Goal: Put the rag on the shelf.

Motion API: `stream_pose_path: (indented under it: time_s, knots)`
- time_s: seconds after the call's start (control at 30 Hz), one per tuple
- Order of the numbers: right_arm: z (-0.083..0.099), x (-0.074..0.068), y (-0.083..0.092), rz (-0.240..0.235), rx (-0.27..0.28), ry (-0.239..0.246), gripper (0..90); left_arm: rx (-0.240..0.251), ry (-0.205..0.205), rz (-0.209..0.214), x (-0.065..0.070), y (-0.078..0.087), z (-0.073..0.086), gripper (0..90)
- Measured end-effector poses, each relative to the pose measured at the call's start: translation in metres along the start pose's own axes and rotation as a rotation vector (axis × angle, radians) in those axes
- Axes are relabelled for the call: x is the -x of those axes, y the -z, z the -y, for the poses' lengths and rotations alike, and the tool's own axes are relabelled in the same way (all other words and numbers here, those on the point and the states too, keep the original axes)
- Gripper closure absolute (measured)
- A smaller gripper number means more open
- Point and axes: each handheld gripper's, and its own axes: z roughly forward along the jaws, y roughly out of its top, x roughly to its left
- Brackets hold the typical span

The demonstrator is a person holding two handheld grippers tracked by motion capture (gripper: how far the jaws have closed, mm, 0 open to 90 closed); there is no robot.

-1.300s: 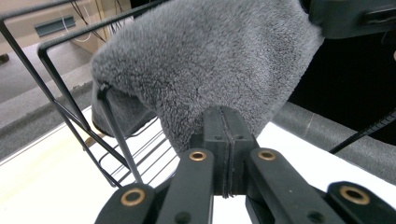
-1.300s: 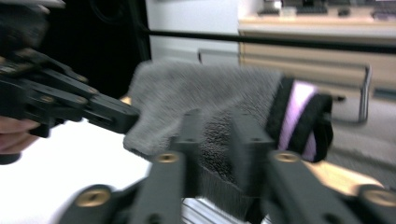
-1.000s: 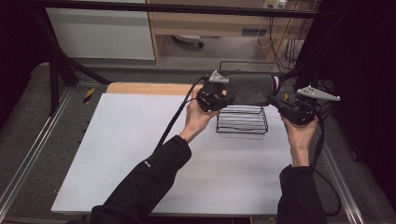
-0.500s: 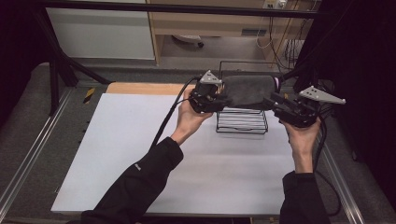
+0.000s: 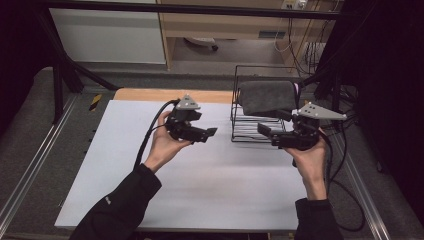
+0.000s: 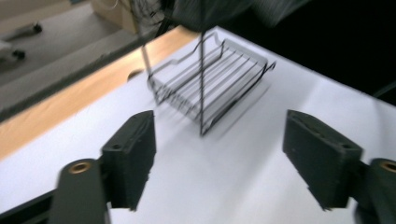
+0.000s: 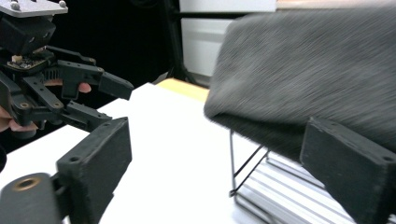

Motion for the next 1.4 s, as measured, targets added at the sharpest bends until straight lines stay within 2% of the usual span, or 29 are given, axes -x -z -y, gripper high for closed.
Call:
stream_pose_path:
  time_s: [0.1,0.23,0.33,0.5,0.6,0.73,0.93,1.07,1.23,1.4]
  knots:
    - [0.009,-0.007,-0.008,-0.018,-0.022,0.011,6.3,-0.022,0.008,-0.030,-0.005,0.008,0.022,13.0]
    - [0.022,-0.016,-0.019,-0.051,-0.038,0.008,5.0,-0.028,0.026,-0.048,-0.013,0.020,0.049,8.6]
    - [0.033,-0.021,-0.028,-0.072,-0.069,0.011,3.5,-0.022,0.047,-0.049,-0.018,0.028,0.070,8.3]
    - [0.057,-0.025,-0.041,-0.102,-0.110,-0.005,2.4,-0.019,0.059,-0.056,-0.027,0.039,0.107,8.1]
    - [0.074,-0.023,-0.048,-0.121,-0.139,-0.020,1.9,-0.015,0.074,-0.059,-0.034,0.045,0.128,8.5]
    - [0.096,-0.020,-0.055,-0.128,-0.200,-0.031,0.8,-0.014,0.114,-0.070,-0.042,0.050,0.151,8.9]
    - [0.128,-0.011,-0.053,-0.107,-0.259,-0.016,0.8,-0.049,0.114,-0.107,-0.047,0.055,0.178,9.0]
    - [0.146,-0.001,-0.047,-0.096,-0.295,-0.027,0.8,-0.062,0.132,-0.108,-0.052,0.059,0.197,8.9]
    - [0.161,0.011,-0.033,-0.086,-0.284,-0.052,0.8,-0.070,0.160,-0.093,-0.059,0.064,0.219,8.9]
    - [0.169,0.017,-0.025,-0.078,-0.299,-0.058,0.8,-0.072,0.184,-0.089,-0.065,0.066,0.231,9.0]
